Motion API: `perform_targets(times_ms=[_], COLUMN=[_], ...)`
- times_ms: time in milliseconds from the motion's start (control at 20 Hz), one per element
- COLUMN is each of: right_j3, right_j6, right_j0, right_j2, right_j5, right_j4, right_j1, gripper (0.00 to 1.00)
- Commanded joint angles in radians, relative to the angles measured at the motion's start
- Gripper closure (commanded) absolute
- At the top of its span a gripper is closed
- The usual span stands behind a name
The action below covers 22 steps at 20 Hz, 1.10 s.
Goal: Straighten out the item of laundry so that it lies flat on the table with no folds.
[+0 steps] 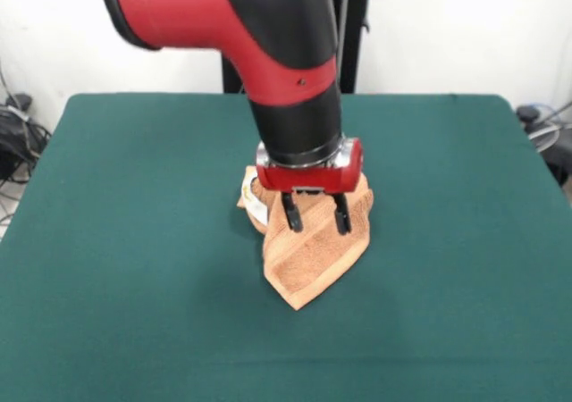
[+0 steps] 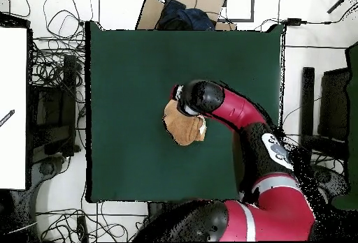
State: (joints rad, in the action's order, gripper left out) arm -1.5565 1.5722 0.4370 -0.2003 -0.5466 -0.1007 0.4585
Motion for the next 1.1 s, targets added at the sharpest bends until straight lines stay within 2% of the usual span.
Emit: perform_targets(times_ms=[50,350,800,1100], right_j3=[0.006,-0.001,-0.013,0.033], right_j6=[-0.036,-0.014,0.034,0.065], right_j0=[0.034,0.052,0.043,0.002], right_j2=[-0.120,-0.144,-0.135,-0.101], right_j5=[0.080,0.105,0.090,0.141], right_j4=[0.076,0.102,0.120,0.133], right_j1=[-0.071,-0.083,-0.049,-0.102], gripper=[0.00,0.00,0.00,0.00])
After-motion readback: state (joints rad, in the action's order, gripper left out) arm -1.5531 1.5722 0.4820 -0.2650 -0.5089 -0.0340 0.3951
